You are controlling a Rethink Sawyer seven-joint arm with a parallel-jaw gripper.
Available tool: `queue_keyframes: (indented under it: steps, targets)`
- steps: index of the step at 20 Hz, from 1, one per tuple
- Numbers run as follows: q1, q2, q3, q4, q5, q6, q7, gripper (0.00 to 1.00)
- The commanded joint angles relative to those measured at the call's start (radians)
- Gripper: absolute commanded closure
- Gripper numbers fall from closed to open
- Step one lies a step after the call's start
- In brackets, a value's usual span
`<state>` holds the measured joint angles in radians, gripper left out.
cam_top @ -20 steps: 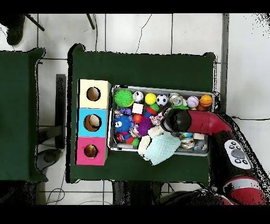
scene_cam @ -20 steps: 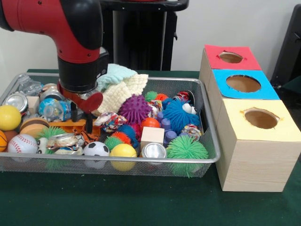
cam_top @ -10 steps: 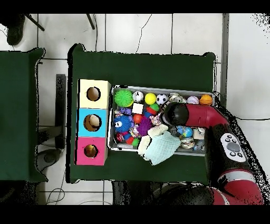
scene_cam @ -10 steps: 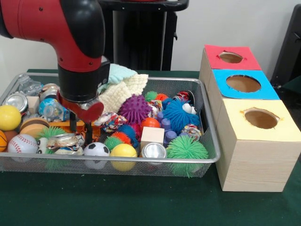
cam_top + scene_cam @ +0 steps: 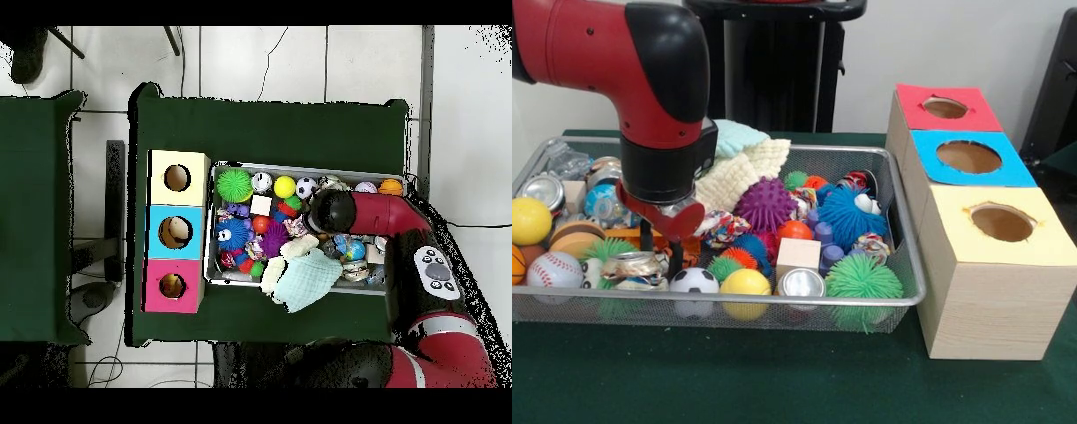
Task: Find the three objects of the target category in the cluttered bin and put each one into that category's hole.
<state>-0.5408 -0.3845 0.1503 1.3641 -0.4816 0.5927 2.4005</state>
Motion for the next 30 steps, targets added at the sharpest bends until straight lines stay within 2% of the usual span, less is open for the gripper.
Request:
queue_keyframes:
  steps: [1,9,16,22,23,30]
  targets:
    - [0.037,0.093,0.064,-0.137,-0.05,0.058,-0.157,0.0]
    - [0.017,0.094,0.104,-0.139,-0.092,0.056,-0.254,0.0]
    - [-0.023,0.059,0.143,-0.075,-0.087,0.102,-0.316,0.0]
    - [-0.029,0.055,0.158,-0.072,-0.108,0.103,-0.361,0.0]
    - [-0.026,0.054,0.155,-0.075,-0.112,0.107,-0.365,1.0]
    - [-0.051,0.079,0.201,-0.097,-0.096,0.136,-0.425,1.0]
